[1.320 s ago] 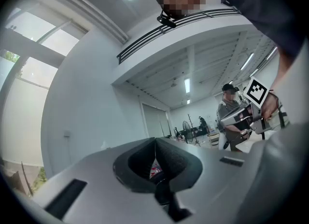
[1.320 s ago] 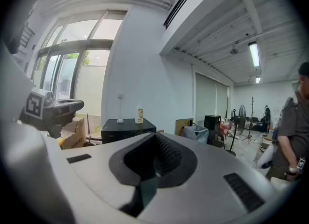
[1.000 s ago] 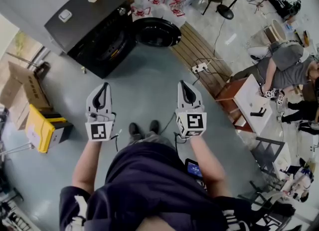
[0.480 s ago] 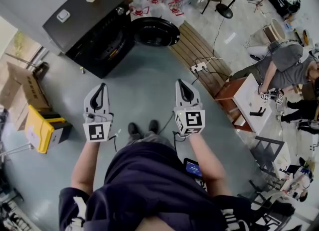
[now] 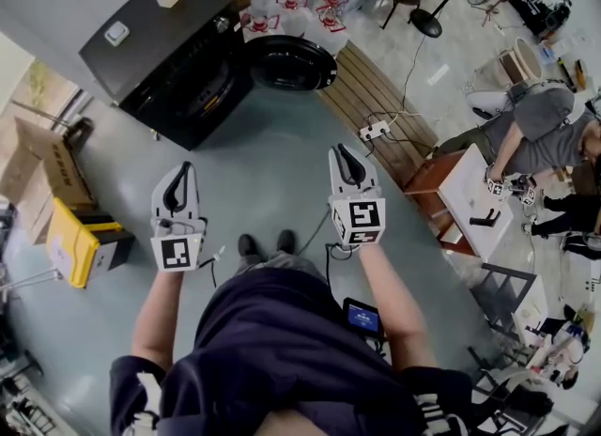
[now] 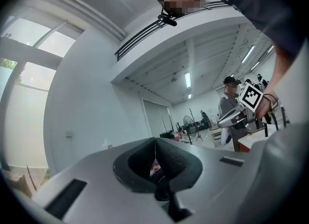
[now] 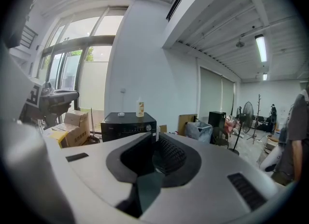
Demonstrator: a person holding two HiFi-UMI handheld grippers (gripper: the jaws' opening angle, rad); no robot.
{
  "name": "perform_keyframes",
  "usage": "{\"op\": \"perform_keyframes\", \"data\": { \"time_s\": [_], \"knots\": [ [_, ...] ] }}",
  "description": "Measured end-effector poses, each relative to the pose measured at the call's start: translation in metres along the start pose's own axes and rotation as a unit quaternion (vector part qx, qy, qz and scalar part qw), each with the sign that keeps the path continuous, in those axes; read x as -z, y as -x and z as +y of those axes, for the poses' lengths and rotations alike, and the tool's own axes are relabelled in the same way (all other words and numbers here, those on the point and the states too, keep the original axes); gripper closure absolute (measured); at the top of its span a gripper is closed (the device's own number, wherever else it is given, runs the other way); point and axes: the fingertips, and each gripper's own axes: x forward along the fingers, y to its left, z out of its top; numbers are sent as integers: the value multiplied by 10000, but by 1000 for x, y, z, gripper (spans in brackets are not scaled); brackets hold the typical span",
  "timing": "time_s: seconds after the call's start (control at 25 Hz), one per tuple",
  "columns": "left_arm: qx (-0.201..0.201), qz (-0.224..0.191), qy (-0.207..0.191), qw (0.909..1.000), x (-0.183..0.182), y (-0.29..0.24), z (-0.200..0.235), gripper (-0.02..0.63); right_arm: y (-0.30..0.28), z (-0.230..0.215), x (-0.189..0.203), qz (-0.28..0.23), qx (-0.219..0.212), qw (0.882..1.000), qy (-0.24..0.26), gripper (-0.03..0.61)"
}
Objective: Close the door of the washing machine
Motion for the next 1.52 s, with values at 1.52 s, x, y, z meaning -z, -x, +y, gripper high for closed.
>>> {"op": "perform_keyframes", "data": {
  "time_s": [1.52],
  "knots": [
    [631,561,195,9962,68,-197,44,588,-301,-157,75,960,-255,9932,611,359]
  ]
}}
